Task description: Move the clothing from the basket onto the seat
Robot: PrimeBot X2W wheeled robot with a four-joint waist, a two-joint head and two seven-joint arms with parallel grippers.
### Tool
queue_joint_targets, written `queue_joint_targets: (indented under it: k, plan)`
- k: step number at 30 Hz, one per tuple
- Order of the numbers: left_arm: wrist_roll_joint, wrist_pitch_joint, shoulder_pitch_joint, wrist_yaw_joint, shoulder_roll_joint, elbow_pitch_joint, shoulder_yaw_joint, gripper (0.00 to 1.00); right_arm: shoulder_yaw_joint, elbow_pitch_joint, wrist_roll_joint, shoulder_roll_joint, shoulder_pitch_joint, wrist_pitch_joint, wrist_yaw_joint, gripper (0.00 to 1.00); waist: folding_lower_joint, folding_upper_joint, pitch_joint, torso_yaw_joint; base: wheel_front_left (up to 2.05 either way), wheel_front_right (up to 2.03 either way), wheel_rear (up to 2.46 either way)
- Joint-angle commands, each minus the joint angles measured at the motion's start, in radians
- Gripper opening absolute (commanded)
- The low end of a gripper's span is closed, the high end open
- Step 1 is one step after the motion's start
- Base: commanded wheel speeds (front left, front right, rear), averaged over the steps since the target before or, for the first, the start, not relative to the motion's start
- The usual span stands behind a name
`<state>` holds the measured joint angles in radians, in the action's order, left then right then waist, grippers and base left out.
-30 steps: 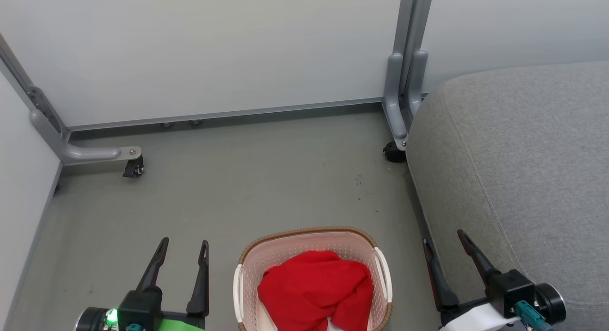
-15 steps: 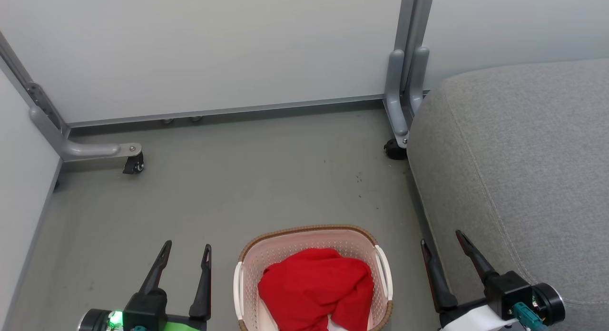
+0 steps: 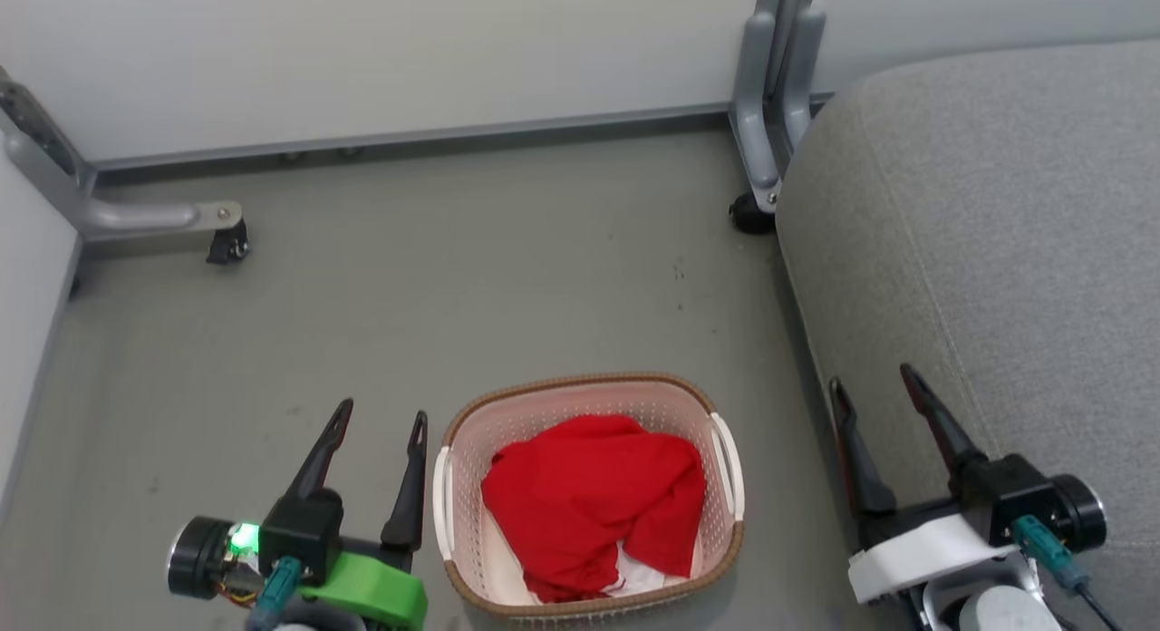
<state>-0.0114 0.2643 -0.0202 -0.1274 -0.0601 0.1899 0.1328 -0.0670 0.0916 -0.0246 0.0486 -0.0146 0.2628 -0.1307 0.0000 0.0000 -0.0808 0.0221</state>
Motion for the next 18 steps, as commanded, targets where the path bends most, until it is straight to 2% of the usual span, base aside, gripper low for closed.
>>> queue_joint_targets:
  k: [1,5,12,18]
  plan:
    - [-0.009,0.0,-0.046,-0.004,-0.015,0.011,0.01,1.0,0.013,-0.007,0.004,0.004,0.025,0.003,0.0,1.0,0.0,0.0,-0.159,0.008,0.0,0.0,0.0]
    - [-0.014,0.0,-0.176,-0.005,-0.036,0.058,0.068,1.0,0.039,-0.03,0.013,0.003,0.102,0.003,0.0,1.0,0.0,0.0,-0.302,0.007,0.0,0.0,0.0]
    - [-0.027,0.0,-0.413,-0.004,-0.112,0.176,0.229,1.0,0.078,-0.072,0.011,0.003,0.235,0.003,0.0,1.0,0.0,0.0,-0.517,0.034,0.0,0.0,0.0]
    - [-0.066,0.0,-0.629,-0.004,-0.176,0.333,0.447,1.0,0.097,-0.11,0.008,0.004,0.328,0.003,0.0,1.0,0.0,0.0,-0.668,0.072,0.0,0.0,0.0]
